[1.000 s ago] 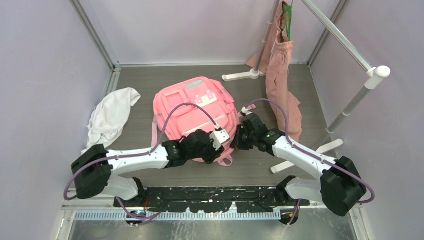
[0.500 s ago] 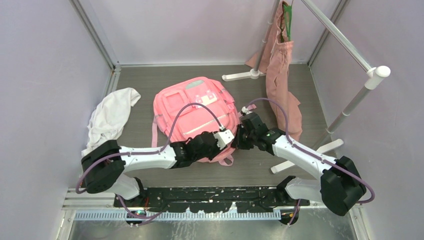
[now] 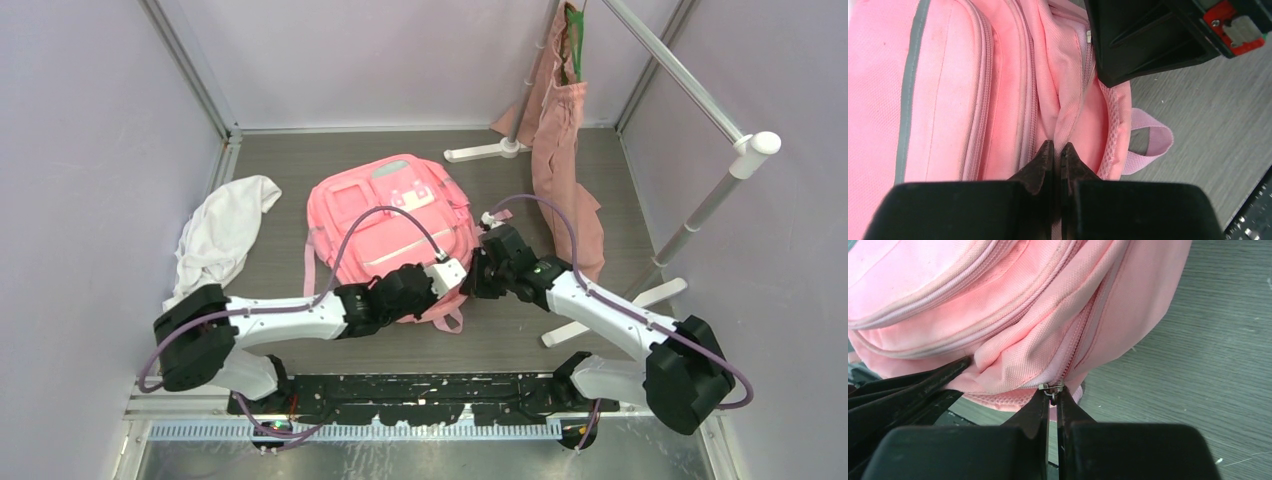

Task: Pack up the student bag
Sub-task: Zip the student bag at the center of the board.

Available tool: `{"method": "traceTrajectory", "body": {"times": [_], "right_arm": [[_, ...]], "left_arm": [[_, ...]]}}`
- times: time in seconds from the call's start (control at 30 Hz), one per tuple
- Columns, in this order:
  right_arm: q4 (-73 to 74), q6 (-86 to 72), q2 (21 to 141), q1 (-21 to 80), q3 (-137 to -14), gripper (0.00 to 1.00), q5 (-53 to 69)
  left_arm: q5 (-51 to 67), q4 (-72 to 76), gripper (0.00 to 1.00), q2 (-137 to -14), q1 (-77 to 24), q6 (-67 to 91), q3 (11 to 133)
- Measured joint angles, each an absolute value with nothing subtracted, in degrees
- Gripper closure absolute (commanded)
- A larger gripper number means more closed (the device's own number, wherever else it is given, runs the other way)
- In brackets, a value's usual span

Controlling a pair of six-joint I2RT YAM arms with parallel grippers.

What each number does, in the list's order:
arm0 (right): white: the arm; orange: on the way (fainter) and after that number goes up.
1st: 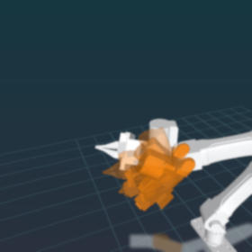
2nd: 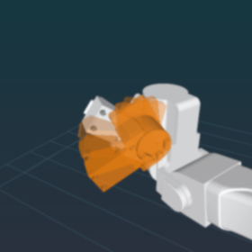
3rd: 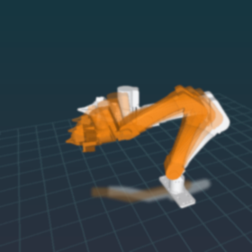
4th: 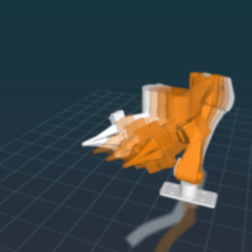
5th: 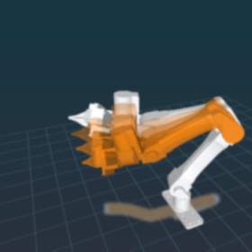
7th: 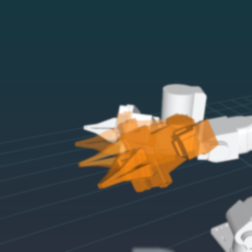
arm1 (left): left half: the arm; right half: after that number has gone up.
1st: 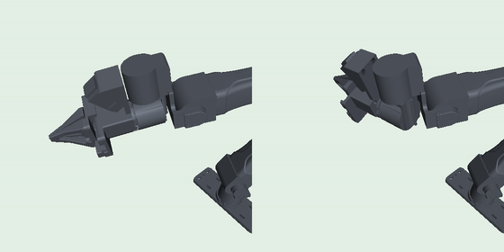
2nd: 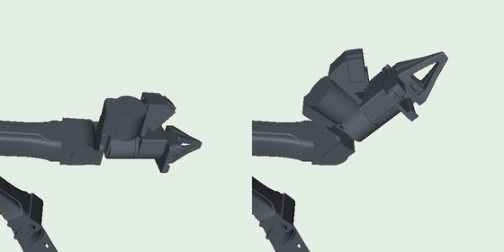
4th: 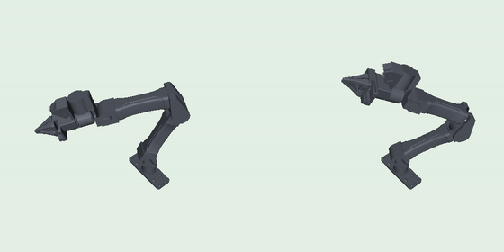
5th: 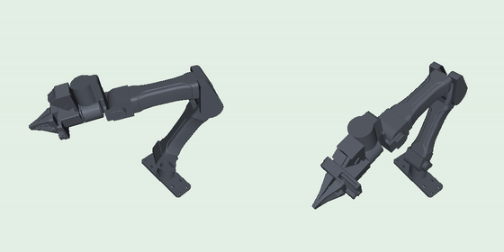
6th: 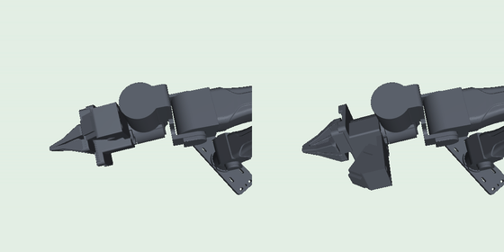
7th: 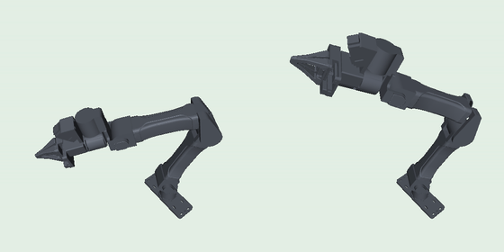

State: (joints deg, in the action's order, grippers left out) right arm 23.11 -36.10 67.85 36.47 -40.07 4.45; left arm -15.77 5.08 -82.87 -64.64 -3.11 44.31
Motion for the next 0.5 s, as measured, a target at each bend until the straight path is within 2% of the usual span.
{"method": "traceTrajectory", "body": {"times": [0.4, 0.5], "right_arm": [[23.0, -36.5, 64.3, 38.3, -43.1, 0.99, 13.9], [25.3, -35.4, 64.4, 36.9, -43.1, 0.99, 10.7]], "left_arm": [[-11.9, 1.3, 1.00, -58.9, -63.1, 2.7, 33.5], [-12.6, -2.2, 1.00, -52.9, -63.1, 4.2, 30.6]]}}
